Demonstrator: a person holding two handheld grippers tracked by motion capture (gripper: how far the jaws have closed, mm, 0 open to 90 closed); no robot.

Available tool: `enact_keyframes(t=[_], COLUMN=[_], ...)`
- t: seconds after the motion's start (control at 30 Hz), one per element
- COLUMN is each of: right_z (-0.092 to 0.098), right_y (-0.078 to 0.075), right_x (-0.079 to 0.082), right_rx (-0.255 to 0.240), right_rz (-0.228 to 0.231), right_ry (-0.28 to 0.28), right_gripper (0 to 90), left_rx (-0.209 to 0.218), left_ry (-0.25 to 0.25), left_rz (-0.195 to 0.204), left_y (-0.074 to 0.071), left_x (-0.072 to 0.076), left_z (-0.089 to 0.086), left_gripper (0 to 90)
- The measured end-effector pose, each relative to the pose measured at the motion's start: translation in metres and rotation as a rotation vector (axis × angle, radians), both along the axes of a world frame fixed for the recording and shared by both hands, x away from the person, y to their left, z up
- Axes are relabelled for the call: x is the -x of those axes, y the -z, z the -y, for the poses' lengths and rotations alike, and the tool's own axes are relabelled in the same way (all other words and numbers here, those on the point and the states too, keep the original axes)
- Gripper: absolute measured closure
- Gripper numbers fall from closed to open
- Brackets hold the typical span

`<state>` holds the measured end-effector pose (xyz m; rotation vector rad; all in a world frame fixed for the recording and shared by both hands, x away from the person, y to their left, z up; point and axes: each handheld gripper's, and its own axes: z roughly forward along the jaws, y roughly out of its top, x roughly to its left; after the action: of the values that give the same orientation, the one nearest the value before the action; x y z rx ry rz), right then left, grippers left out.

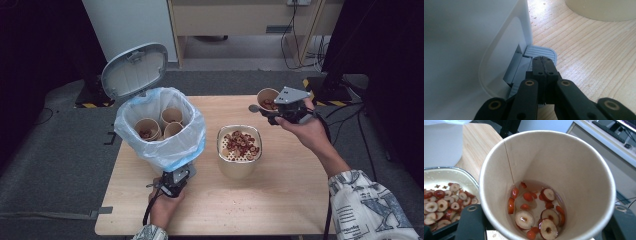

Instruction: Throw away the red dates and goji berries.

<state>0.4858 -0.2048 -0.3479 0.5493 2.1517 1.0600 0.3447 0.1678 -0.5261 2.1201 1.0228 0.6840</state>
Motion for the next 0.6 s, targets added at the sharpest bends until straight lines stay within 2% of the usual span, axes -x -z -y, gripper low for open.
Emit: enact_keyframes(t=[0.2, 0.3, 0.5, 0.6], right_z=[-0.006, -0.016, -0.017, -0.02], right_y=[-0.006, -0.008, -0.011, -0.012], right_x=[0.006, 0.012, 0.014, 0.017], right_rx=[0.027, 0.053, 0.057, 0.063], right_rz=[0.027, 0.044, 0.047, 0.052], right_ry=[-0.002, -0.039, -0.022, -0.034], right_gripper=[33.9, 33.8, 33.8, 33.7], left_rx=[-0.005, -0.009, -0.014, -0.016], left_ry=[0.001, 0.002, 0.002, 0.002], left_rz=[0.002, 0.002, 0.001, -0.001], left_y=[0.0, 0.0, -0.001, -0.001], left_x=[0.0, 0.0, 0.0, 0.0], left_z=[0.001, 0.001, 0.001, 0.001], left_gripper=[89.4, 89.4, 89.4, 89.4])
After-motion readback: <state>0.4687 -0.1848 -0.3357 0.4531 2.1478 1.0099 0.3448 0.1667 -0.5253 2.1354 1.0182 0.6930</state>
